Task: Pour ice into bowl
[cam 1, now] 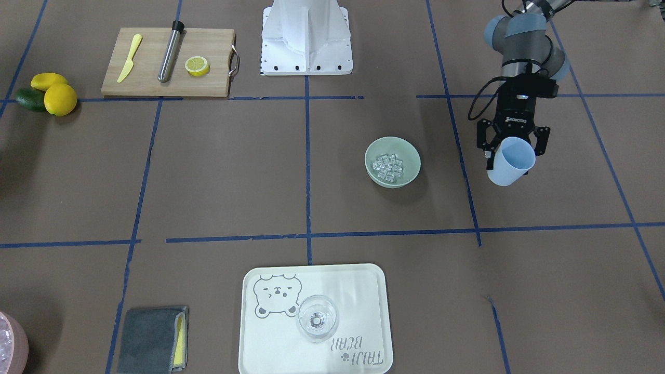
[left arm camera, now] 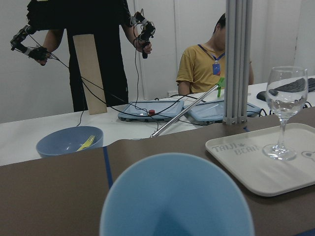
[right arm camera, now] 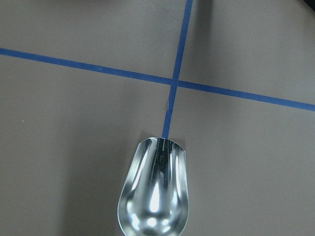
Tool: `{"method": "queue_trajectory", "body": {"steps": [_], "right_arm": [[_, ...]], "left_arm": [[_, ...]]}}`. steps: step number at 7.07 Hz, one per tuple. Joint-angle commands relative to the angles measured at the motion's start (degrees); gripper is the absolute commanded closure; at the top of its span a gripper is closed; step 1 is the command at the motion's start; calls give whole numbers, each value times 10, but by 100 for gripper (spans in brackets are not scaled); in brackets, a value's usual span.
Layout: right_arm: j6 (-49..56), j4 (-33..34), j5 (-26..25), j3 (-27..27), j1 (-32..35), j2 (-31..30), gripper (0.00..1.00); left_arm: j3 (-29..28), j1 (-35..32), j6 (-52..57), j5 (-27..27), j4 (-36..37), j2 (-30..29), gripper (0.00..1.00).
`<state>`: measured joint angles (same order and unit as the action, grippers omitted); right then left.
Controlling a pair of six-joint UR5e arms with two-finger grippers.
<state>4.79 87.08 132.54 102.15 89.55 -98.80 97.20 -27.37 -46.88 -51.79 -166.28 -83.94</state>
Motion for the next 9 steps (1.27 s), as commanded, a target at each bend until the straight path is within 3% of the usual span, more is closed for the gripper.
{"method": "queue_trajectory", "body": {"steps": [1, 4, 8, 9], "right_arm": [[0, -1, 0, 4, 1, -4, 0], [0, -1, 0, 5, 2, -6, 0], [0, 0, 0, 8, 2, -6, 0], [0, -1, 0, 8, 2, -6, 0]], "left_arm": [[-10, -19, -55, -28, -2, 68, 100], [-89, -17, -135, -41, -35, 69, 100], [-112, -13, -146, -24, -36, 63, 100], [-119, -11, -146, -25, -36, 63, 94]]}}
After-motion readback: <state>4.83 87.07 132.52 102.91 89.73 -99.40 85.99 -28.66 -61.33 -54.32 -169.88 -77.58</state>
